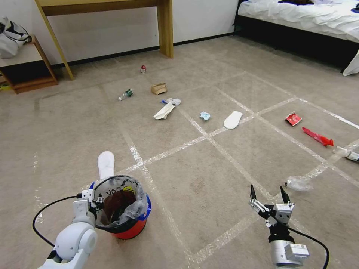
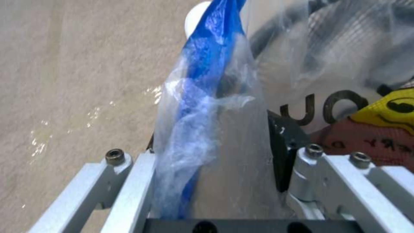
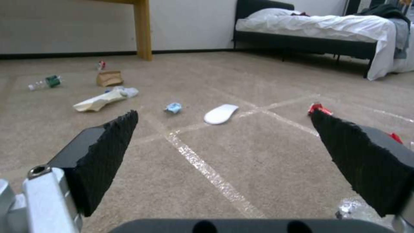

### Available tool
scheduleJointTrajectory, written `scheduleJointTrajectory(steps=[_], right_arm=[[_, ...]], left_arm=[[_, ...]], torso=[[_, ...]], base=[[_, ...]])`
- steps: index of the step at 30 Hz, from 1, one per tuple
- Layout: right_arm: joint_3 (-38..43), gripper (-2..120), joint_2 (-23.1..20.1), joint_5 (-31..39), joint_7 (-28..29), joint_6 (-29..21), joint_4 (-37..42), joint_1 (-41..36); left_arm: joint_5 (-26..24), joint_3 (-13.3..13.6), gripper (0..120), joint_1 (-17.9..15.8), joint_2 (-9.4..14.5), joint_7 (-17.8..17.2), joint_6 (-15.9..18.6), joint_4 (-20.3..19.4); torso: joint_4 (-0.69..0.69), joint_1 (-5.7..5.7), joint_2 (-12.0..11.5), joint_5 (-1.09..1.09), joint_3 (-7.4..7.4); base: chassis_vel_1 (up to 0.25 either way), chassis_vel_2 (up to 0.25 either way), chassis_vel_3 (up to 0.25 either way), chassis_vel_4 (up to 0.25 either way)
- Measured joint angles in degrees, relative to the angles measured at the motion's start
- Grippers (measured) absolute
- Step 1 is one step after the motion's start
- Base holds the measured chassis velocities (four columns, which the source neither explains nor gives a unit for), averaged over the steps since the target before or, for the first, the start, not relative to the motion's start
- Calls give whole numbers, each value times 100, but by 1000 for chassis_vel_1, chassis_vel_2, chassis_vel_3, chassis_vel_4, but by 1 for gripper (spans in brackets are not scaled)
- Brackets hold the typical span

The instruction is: Pick up the trash bin and place the garbage on the floor into it.

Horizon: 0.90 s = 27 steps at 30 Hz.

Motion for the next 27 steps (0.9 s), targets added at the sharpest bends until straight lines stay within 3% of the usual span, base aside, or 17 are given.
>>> scheduleJointTrajectory(steps=[12,27], right_arm=[[-7,100,4,-7,-5,13,2,18],[34,100,53,-22,-3,91,238,-108]], left_arm=[[618,-99,34,171,-384,335,-519,-20],[1026,-239,32,417,-779,538,-860,-233]], torso=[[-5,0,-2,-12,2],[-4,1,-3,-12,2]], base=[[0,0,0,0],[0,0,0,0]])
